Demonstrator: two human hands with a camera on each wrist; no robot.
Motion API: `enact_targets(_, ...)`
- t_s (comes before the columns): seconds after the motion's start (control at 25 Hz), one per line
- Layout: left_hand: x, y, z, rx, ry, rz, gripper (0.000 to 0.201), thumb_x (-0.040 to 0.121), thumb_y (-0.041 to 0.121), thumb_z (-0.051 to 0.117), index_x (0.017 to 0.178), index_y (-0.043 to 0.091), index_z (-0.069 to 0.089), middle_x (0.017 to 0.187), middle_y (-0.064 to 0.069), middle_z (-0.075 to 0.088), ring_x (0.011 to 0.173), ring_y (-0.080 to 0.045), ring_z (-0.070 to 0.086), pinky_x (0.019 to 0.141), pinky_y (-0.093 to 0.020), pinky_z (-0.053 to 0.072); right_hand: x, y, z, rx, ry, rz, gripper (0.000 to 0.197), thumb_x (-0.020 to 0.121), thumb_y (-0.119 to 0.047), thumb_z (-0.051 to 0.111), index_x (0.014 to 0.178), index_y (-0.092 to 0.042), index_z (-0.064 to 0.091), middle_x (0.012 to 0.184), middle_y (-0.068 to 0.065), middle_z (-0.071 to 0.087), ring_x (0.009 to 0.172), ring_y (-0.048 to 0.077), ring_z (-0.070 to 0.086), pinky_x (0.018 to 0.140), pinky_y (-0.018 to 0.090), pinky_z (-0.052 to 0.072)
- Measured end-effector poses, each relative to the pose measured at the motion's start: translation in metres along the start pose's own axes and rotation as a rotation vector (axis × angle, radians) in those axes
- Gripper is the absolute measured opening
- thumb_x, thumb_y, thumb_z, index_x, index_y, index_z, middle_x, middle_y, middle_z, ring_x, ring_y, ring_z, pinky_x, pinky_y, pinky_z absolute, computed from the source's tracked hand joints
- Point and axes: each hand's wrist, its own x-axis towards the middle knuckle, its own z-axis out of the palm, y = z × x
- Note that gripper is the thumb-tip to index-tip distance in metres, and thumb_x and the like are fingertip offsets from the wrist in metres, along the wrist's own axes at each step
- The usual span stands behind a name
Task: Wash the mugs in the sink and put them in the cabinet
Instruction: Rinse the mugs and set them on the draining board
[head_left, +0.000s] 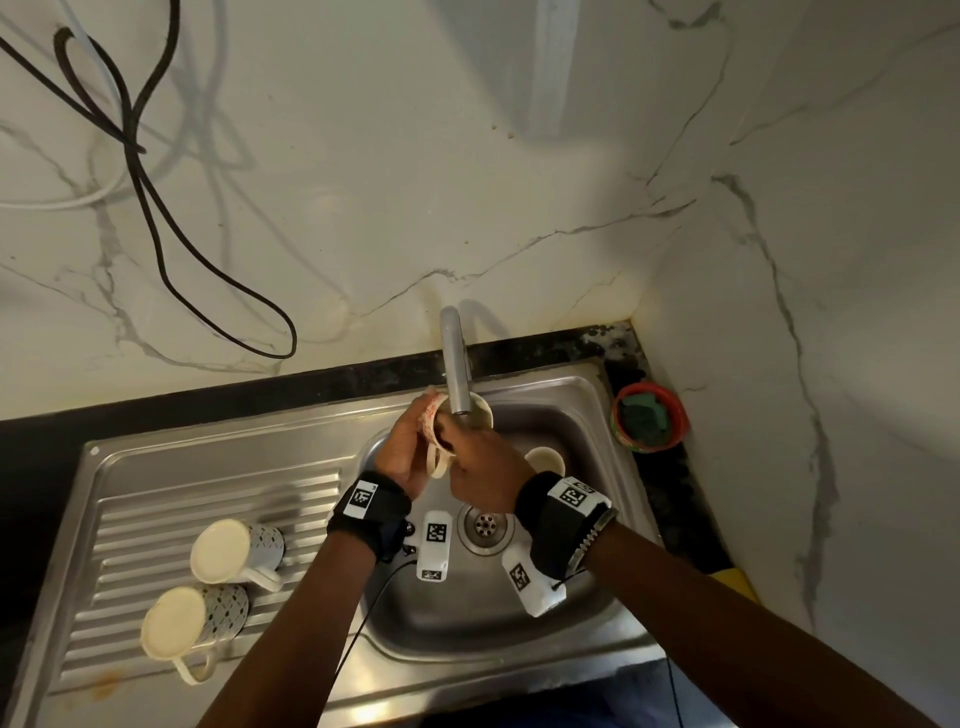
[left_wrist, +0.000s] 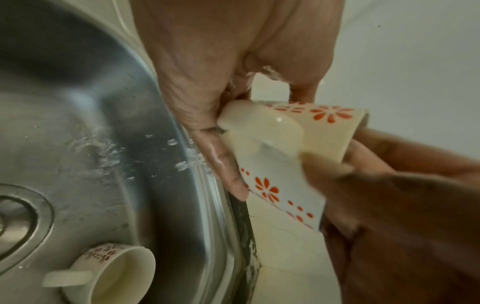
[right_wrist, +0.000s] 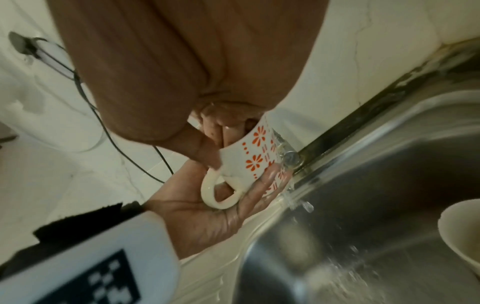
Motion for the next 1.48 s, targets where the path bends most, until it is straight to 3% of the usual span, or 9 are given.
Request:
enact_targets(0.16, -0.006, -0.006, -0.007, -0.067, 0.062, -0.039, 0.067, 0.091, 0.048, 0.073, 0.141, 0.004, 0.06, 0.117, -0.017, 0.071, 0.101, -0.029, 0.071, 0.091, -0.045, 0.057, -0.018, 0.013, 0.004, -0.122, 0.236, -0.085, 0.059, 0.099, -0.028, 0.063, 0.153, -0.016, 0.042, 0.141, 0.007, 0.061, 0.129, 0.022, 0.057, 0.114, 0.04, 0.043)
enact_targets(0.32, -0.008, -0.031, -0.012, -0.058, 0.134, -0.134, 0.075, 0.076, 0.044, 0.088, 0.136, 0.008, 0.062, 0.129, -0.021, 0.069, 0.12, -0.038, 0.066, 0.102, -0.057, 0.053, -0.024, 0.036, 0.008, -0.128, 0.329, 0.097, 0.1, 0.075, -0.056, 0.082, 0.155, -0.022, 0.033, 0.157, 0.007, 0.039, 0.14, 0.025, 0.038, 0.11, 0.046, 0.038)
enact_targets(0.4, -0.012, -0.037, -0.008, -0.024, 0.143, -0.177, 0.064, 0.082, 0.04, 0.082, 0.134, 0.008, 0.063, 0.125, -0.022, 0.071, 0.12, -0.038, 0.066, 0.098, -0.054, 0.055, -0.018, 0.049, 0.0, 0.089, 0.185, 0.055, 0.104, 0.068, -0.047, 0.094, 0.152, -0.022, 0.037, 0.152, 0.003, 0.048, 0.138, 0.019, 0.046, 0.113, 0.047, 0.042)
enact_targets(0.52, -0.015, -0.034, 0.0, -0.013, 0.08, -0.188, 0.06, 0.085, 0.036, 0.075, 0.135, 0.007, 0.061, 0.119, -0.021, 0.073, 0.109, -0.034, 0.071, 0.091, -0.049, 0.061, -0.009, 0.045, -0.02, 0.25, 0.05, 0.026, 0.08, 0.069, -0.034, 0.098, 0.135, -0.024, 0.052, 0.129, -0.008, 0.065, 0.114, 0.005, 0.062, 0.1, 0.034, 0.053)
enact_targets(0.8, 0.016, 0.032, -0.007, 0.455, 0.147, -0.098, 0.042, 0.097, 0.055, 0.061, 0.108, 0.015, 0.069, 0.101, -0.009, 0.072, 0.099, -0.029, 0.066, 0.08, -0.037, 0.054, 0.0, 0.045, -0.013, 0.178, 0.166, 0.024, 0.08, 0.063, -0.051, 0.095, 0.129, -0.033, 0.054, 0.117, -0.011, 0.07, 0.105, 0.009, 0.068, 0.092, 0.043, 0.06)
enact_targets(1.0, 0.052, 0.058, -0.022, 0.768, 0.171, 0.017, 0.037, 0.102, 0.032, 0.064, 0.128, 0.007, 0.064, 0.119, -0.021, 0.07, 0.106, -0.033, 0.069, 0.098, -0.046, 0.055, 0.0, 0.045, -0.011, 0.247, 0.229, 0.05, 0.083, 0.063, -0.047, 0.094, 0.133, -0.031, 0.051, 0.118, -0.011, 0.07, 0.106, 0.011, 0.068, 0.092, 0.043, 0.06)
enact_targets(1.2, 0.056, 0.05, 0.004, 0.896, 0.136, 0.148, 0.015, 0.106, 0.011, 0.056, 0.105, 0.003, 0.069, 0.081, -0.008, 0.066, 0.069, -0.012, 0.065, 0.061, -0.015, 0.054, -0.007, 0.053, -0.013, 0.281, 0.241, 0.11, 0.08, 0.065, -0.041, 0.097, 0.132, -0.03, 0.056, 0.119, -0.015, 0.068, 0.107, 0.004, 0.066, 0.092, 0.028, 0.056)
enact_targets(1.36, 0.067, 0.05, 0.012, 1.174, 0.231, 0.333, 0.013, 0.098, 0.007, 0.064, 0.095, 0.011, 0.076, 0.082, -0.004, 0.068, 0.077, -0.017, 0.061, 0.076, -0.028, 0.052, -0.003, 0.061, -0.008, 0.266, 0.243, 0.128, 0.083, 0.064, -0.048, 0.096, 0.134, -0.032, 0.054, 0.124, -0.015, 0.067, 0.112, 0.006, 0.065, 0.097, 0.035, 0.058)
enact_targets(1.48, 0.07, 0.055, 0.012, 1.333, 0.283, 0.388, 0.013, 0.092, 0.002, 0.068, 0.097, 0.005, 0.079, 0.081, -0.001, 0.067, 0.082, -0.013, 0.063, 0.083, -0.026, 0.049, -0.001, 0.067, -0.004, 0.249, 0.24, 0.129, 0.084, 0.063, -0.051, 0.094, 0.134, -0.033, 0.053, 0.124, -0.014, 0.067, 0.113, 0.007, 0.065, 0.098, 0.037, 0.058)
